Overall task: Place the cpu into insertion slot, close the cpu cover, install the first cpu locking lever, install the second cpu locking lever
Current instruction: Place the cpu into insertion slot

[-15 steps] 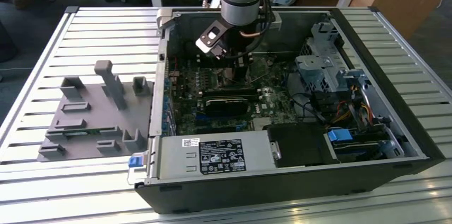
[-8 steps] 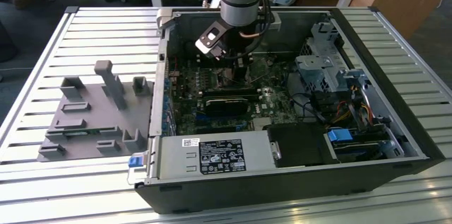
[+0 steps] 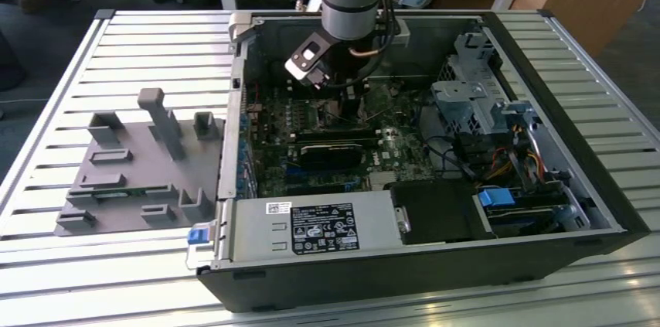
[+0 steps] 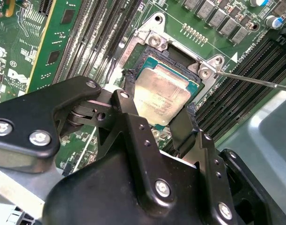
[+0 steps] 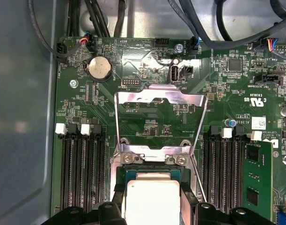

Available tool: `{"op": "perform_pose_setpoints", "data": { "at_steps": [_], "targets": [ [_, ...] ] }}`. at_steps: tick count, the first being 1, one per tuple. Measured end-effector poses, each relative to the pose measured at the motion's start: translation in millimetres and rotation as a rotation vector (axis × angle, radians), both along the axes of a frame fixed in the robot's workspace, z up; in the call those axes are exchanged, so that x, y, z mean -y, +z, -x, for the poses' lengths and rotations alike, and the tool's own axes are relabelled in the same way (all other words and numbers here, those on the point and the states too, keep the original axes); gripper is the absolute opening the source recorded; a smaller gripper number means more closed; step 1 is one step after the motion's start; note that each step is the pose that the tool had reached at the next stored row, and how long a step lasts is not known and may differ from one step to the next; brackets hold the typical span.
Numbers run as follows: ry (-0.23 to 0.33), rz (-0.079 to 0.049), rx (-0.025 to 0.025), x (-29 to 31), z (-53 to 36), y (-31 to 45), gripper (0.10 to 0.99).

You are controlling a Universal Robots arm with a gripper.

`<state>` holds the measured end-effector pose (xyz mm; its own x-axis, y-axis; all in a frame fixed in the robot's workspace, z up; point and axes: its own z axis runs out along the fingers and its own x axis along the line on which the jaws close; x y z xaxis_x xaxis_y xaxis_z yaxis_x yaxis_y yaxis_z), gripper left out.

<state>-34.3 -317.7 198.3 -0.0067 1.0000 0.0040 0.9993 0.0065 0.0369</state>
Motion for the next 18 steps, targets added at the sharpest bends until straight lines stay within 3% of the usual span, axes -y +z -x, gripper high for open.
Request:
{"op": "perform_pose_setpoints", "data": {
  "at_steps": [18],
  "targets": [
    [-0.002, 0.001, -0.0002, 0.1, 0.4, -4.9, 0.541]
  ]
}}
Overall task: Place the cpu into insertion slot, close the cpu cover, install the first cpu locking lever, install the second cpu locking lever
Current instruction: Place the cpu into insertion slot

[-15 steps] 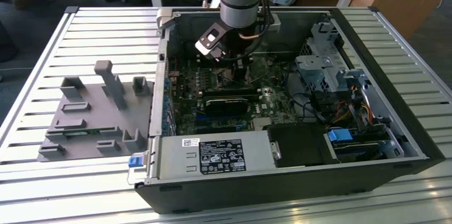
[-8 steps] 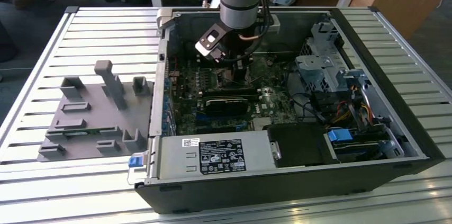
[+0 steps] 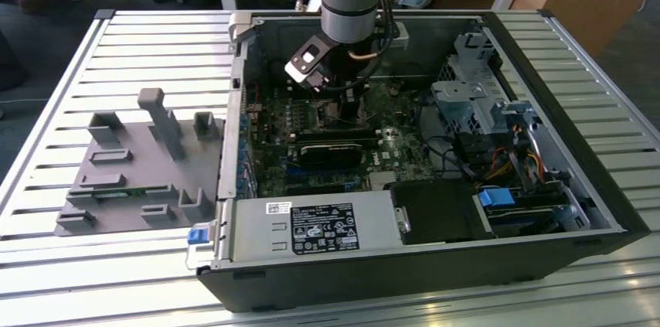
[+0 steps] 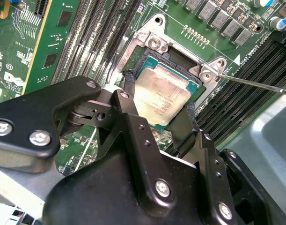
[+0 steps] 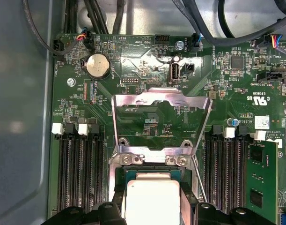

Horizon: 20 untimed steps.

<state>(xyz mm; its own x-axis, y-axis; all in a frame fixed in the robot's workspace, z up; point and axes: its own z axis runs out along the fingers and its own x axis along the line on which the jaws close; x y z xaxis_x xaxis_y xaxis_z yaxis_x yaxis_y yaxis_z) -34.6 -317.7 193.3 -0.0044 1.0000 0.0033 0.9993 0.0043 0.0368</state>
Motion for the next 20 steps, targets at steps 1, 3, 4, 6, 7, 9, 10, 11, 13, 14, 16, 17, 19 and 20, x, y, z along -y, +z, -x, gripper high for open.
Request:
{"op": "perform_pose_setpoints", "data": {
  "at_steps": [1, 3, 4, 6, 7, 9, 10, 11, 13, 14, 16, 17, 19, 20],
  "targets": [
    [0.0, 0.0, 0.0001, 0.0, 0.0, -0.1, 0.541],
    [0.0, 0.0, 0.0001, 0.0, 0.0, -0.1, 0.541],
    [0.0, 0.0, 0.0001, 0.0, 0.0, -0.1, 0.541],
    [0.0, 0.0, 0.0002, 0.0, 0.0, -0.2, 0.553],
    [0.0, 0.0, 0.0002, 0.0, 0.0, -0.2, 0.553],
    [0.0, 0.0, 0.0001, 0.0, 0.0, -0.2, 0.616],
    [0.0, 0.0, 0.0001, 0.0, 0.0, -0.2, 0.616],
    [0.0, 0.0, 0.0001, 0.0, 0.0, -0.2, 0.616],
    [0.0, 0.0, 0.0001, 0.0, 0.0, -0.2, 0.616],
    [0.0, 0.0, 0.0002, 0.1, 0.0, -0.3, 0.616],
    [0.0, 0.0, 0.0003, 0.8, -0.1, -0.3, 0.616],
    [0.0, 0.0, 0.0001, 1.1, 0.0, -0.3, 0.616],
    [0.0, 0.0, 0.0002, 1.3, 0.0, -0.3, 0.616],
    [0.0, 0.0, 0.0001, 1.3, -0.1, -0.3, 0.616]
  ]
}}
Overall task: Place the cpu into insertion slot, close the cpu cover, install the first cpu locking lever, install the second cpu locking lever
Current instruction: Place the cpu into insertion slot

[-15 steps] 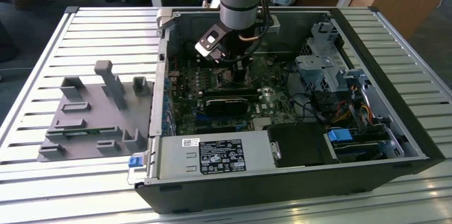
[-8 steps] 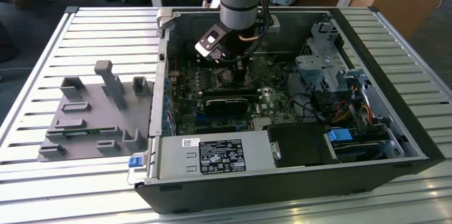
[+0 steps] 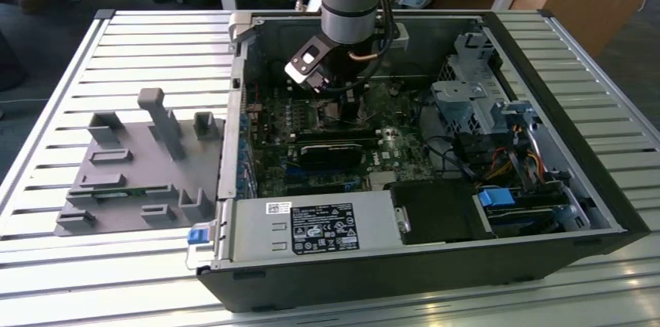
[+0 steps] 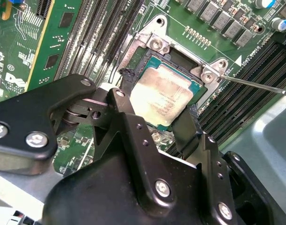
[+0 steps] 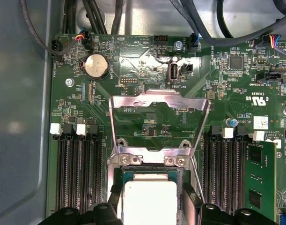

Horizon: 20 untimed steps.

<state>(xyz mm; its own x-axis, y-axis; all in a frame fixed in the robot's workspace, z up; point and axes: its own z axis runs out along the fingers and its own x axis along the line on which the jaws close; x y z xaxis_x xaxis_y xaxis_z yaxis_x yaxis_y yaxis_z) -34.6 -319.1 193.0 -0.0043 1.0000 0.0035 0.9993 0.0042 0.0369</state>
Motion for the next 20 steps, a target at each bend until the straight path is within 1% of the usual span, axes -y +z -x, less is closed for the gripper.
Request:
{"op": "perform_pose_setpoints", "data": {
  "at_steps": [5, 7, 8, 17, 19, 20],
  "targets": [
    [0.0, 0.0, 0.0, 0.1, 0.0, 0.0, 0.616],
    [0.0, 0.0, -0.0003, 0.2, 0.1, 0.1, 0.6],
    [0.0, 0.0, -0.0002, 0.2, 0.0, 0.1, 0.537],
    [0.0, 0.0, 0.0002, 0.1, 0.0, -0.1, 0.537],
    [0.0, 0.0, 0.0002, 0.0, 0.0, -0.1, 0.549],
    [0.0, 0.0, 0.0001, 0.1, 0.0, 0.0, 0.612]
  ]
}}
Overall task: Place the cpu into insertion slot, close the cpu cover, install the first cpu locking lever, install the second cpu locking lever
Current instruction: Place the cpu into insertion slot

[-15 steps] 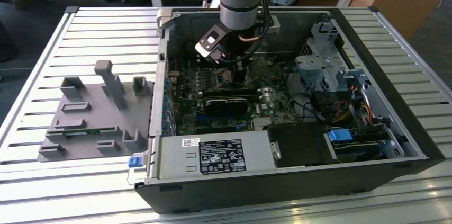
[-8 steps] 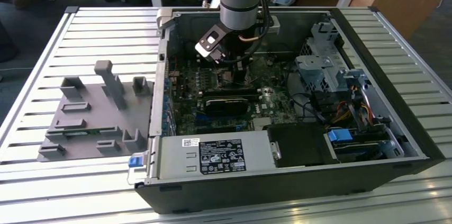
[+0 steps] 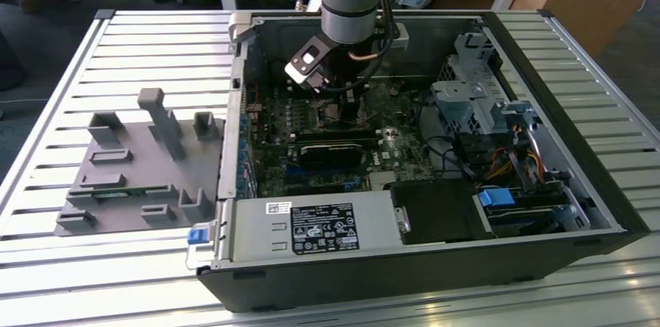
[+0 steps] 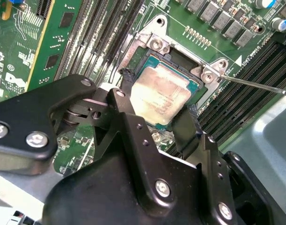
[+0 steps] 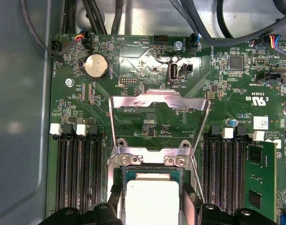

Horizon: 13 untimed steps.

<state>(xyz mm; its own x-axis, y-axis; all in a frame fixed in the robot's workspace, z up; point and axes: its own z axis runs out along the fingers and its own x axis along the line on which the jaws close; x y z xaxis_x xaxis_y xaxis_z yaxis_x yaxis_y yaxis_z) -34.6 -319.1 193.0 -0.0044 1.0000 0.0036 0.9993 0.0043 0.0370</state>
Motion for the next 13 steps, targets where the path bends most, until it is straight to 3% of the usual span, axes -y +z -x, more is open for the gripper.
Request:
{"op": "perform_pose_setpoints", "data": {
  "at_steps": [13],
  "targets": [
    [-0.001, 0.0, 0.0, 0.0, 0.1, 7.3, 0.612]
  ]
}}
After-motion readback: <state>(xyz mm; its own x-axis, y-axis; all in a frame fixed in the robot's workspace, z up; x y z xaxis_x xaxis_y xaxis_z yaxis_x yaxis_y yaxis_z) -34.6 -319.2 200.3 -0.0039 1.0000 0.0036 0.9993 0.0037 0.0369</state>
